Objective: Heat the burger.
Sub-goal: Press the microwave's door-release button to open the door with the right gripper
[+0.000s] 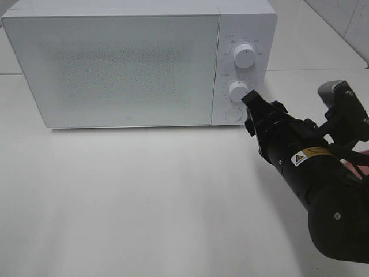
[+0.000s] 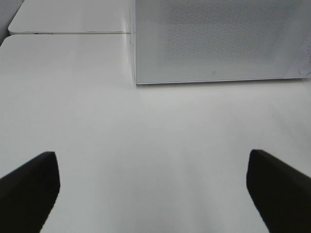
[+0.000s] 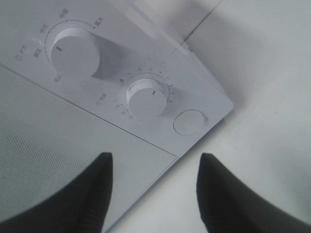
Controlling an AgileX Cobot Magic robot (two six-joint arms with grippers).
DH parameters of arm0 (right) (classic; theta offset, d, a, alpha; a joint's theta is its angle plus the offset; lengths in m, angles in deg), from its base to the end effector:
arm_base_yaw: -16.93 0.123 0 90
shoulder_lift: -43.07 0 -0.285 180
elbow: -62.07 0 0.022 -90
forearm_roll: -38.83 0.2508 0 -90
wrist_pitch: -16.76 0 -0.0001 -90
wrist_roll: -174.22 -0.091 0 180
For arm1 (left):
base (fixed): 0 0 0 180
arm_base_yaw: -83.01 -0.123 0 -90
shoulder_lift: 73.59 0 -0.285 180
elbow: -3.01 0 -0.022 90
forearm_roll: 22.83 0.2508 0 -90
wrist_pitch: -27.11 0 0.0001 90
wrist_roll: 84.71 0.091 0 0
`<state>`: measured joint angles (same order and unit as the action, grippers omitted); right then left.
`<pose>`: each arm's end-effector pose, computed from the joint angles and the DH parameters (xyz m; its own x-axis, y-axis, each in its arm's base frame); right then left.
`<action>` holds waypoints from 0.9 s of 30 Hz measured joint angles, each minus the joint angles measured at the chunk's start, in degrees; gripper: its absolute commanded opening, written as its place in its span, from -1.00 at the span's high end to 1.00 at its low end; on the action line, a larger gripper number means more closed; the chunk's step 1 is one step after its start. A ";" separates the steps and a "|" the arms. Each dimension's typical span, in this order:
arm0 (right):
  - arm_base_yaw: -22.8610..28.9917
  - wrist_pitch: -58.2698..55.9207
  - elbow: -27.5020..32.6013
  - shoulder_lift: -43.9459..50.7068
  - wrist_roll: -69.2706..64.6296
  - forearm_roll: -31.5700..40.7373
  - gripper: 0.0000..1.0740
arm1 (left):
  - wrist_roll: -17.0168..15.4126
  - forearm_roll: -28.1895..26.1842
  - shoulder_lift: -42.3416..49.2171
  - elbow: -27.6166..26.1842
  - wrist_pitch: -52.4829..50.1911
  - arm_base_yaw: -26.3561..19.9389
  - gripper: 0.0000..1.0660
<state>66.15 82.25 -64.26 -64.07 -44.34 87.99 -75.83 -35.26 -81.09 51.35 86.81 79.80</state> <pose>0.2112 0.1490 0.1478 -0.1817 0.7892 -0.5867 0.1084 0.6091 0.7857 -0.0054 -0.0173 0.2814 -0.4157 0.0202 -0.9093 0.1317 0.9905 -0.0382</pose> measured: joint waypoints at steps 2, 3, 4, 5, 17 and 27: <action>0.00 0.00 0.00 0.00 -9.17 -0.06 0.49 | 0.00 0.00 0.00 0.00 0.00 0.00 -0.87; 0.00 0.00 0.00 0.00 -9.17 -0.06 0.49 | 0.00 0.00 0.00 0.00 0.00 0.00 -0.87; 0.00 0.00 0.00 0.00 -11.52 -0.06 0.55 | 0.00 0.00 0.00 0.00 0.00 0.00 -0.87; 0.00 -0.17 0.00 0.00 -16.62 -0.06 0.72 | 0.00 0.00 0.00 0.00 0.00 0.00 -0.87; 0.00 -8.31 0.00 0.00 -31.46 -0.06 1.00 | 0.00 0.00 0.00 0.00 0.00 0.00 -0.87; -0.34 -10.08 -2.86 -1.95 -33.00 1.89 1.00 | 0.00 0.00 0.00 0.00 0.00 0.00 -0.87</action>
<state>65.80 72.16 -67.12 -66.02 -77.34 89.88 -75.83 -35.26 -81.09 51.35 86.81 79.80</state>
